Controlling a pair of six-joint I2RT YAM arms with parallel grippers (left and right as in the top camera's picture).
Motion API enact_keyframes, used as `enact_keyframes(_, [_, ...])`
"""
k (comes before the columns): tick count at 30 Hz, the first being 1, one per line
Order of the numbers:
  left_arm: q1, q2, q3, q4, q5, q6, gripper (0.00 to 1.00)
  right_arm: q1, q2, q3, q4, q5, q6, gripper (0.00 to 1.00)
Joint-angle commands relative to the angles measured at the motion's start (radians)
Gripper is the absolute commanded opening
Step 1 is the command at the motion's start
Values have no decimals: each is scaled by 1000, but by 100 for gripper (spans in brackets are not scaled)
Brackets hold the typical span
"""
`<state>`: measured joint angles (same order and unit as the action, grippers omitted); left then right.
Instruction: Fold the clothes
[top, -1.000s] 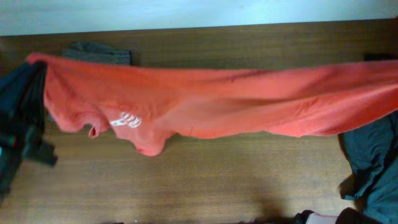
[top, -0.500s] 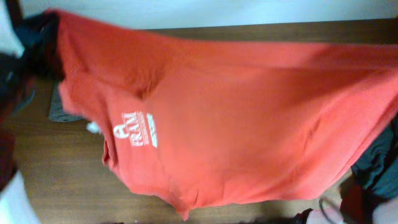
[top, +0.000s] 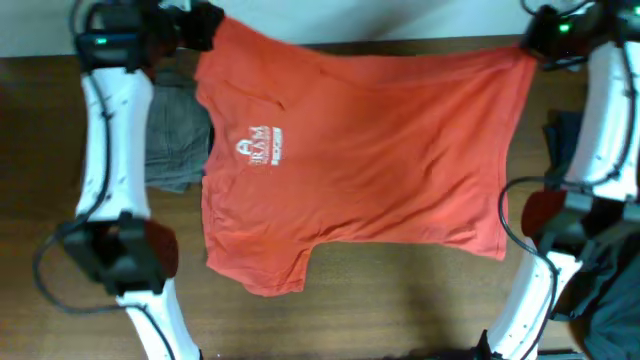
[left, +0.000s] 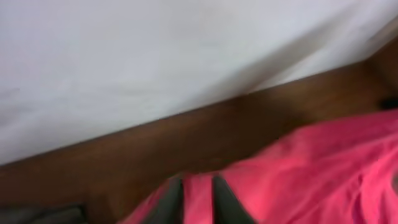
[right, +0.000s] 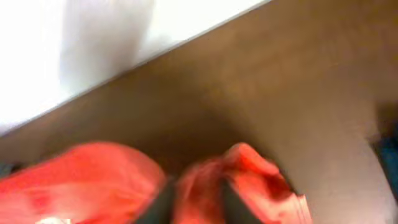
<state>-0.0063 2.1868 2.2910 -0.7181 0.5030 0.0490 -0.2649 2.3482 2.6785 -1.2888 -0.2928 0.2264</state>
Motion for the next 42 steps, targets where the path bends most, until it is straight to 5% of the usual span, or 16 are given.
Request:
enact_keyframes(1, [0,108,3,101,-29,-66,59,-13,83,3,53,27,-13,60])
enact_keyframes(5, [40,74,28,69,-29,-86,70,-71,53,8,-18,21,-35,64])
enact_keyframes(11, [145,-212,151,-270,-34,41,70,-230,-233,9,-260,8,-145,66])
enact_keyframes(17, [154,-406,151,-547,-184,58,83,-243,-407,9,-391,8,-145,70])
enact_keyframes(20, [154,-448,150,-759,-204,57,83,-219,-481,-12,-410,-18,-137,83])
enact_keyframes(25, [155,-424,82,-930,-263,46,83,-193,-476,-75,-410,-13,-137,86])
enact_keyframes(34, [144,-419,-410,-911,-230,24,87,-174,-476,-653,-372,-10,-158,85])
enact_keyframes(42, [159,-419,-990,-583,-228,-46,87,-174,-476,-1200,-80,-14,-134,85])
